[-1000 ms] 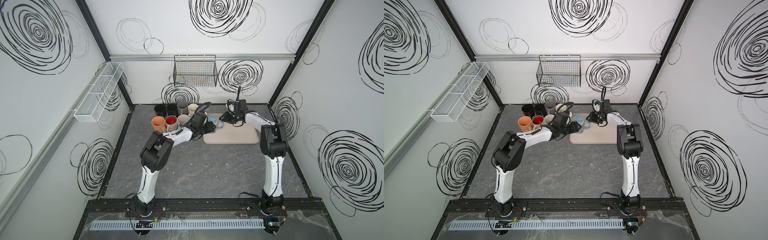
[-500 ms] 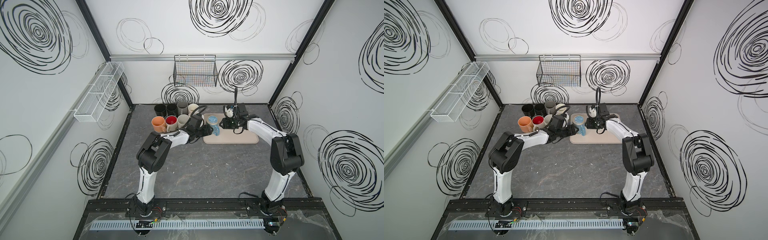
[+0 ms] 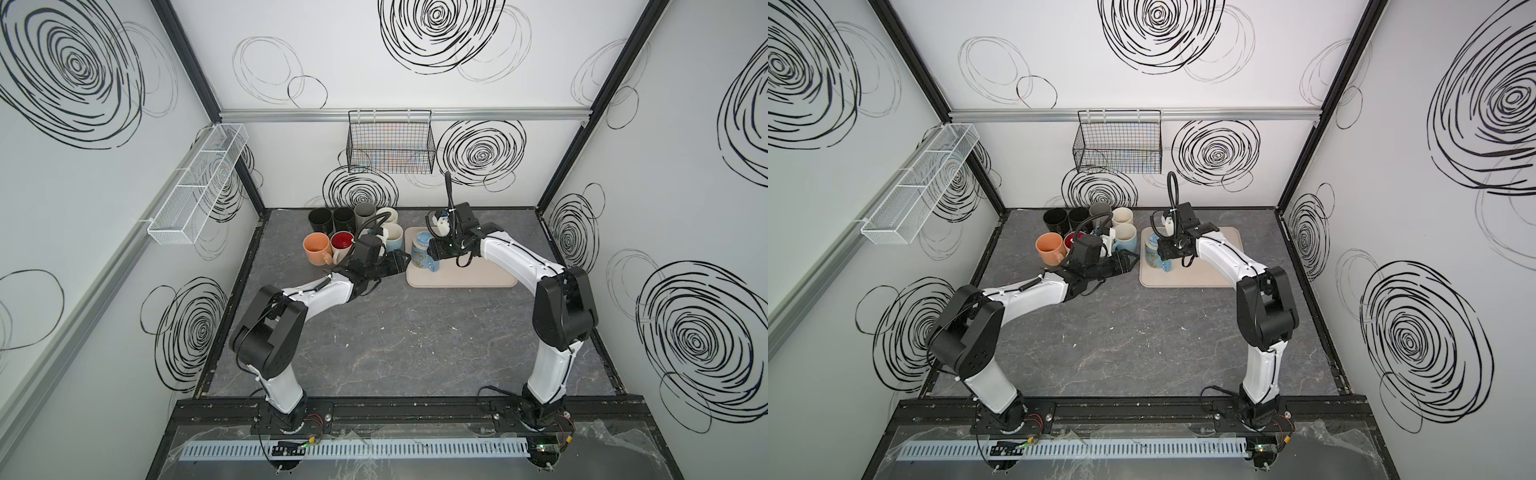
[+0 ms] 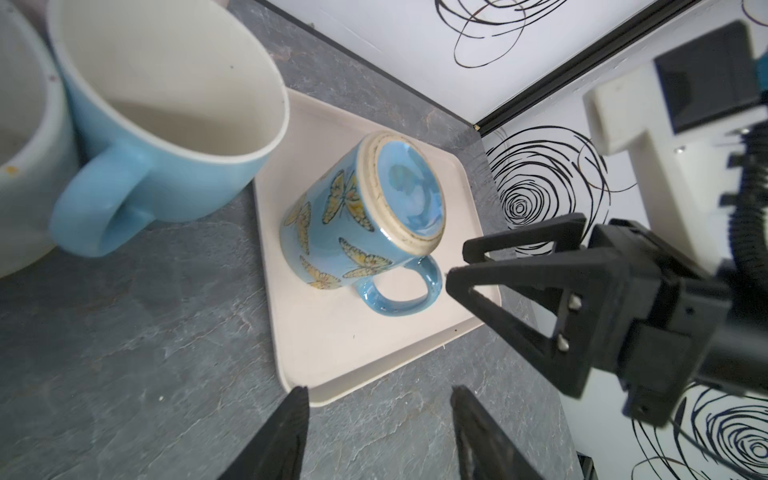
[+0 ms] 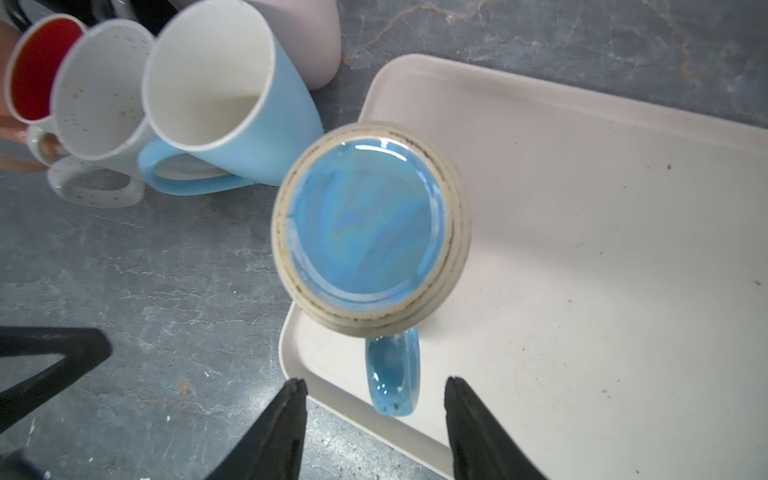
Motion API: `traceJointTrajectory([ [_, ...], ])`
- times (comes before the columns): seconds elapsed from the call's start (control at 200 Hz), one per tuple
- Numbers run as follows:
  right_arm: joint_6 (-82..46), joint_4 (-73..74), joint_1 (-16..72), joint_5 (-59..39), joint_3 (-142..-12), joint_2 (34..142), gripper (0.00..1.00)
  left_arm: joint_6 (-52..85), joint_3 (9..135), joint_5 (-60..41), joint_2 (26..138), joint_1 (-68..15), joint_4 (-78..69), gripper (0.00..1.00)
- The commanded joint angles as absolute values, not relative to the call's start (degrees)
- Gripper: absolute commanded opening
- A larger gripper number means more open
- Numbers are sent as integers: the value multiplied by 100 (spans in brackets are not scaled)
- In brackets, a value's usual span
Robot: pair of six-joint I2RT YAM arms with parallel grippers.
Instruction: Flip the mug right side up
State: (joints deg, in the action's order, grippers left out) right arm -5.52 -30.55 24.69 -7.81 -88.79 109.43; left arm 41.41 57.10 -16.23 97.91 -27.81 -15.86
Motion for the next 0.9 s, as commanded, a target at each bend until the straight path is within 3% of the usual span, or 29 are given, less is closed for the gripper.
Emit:
traceJointTrajectory([
  [0.0,-541,-3574,2531,-590,-9194,11161,58,4138,5413,-1649,9567,-2616,-2003,59],
  [0.125,-527,-3689,2586,-400,-9370,11386,57,4131,5242,-1678,9442,-2528,-2022,59],
  [0.27,-489,-3623,2667,-92,-9460,11500,49,4098,5168,-1716,9357,-2461,-1990,59],
  [0.57,-210,-3892,2792,407,-9816,11754,24,4104,5010,-1715,9222,-2369,-2004,59],
  [0.74,-149,-3806,2832,648,-9710,11670,0,4087,4922,-1701,9061,-2375,-1965,59],
  [0.896,-330,-3281,2804,541,-9268,11201,0,4085,4810,-1653,8858,-2401,-1991,59],
])
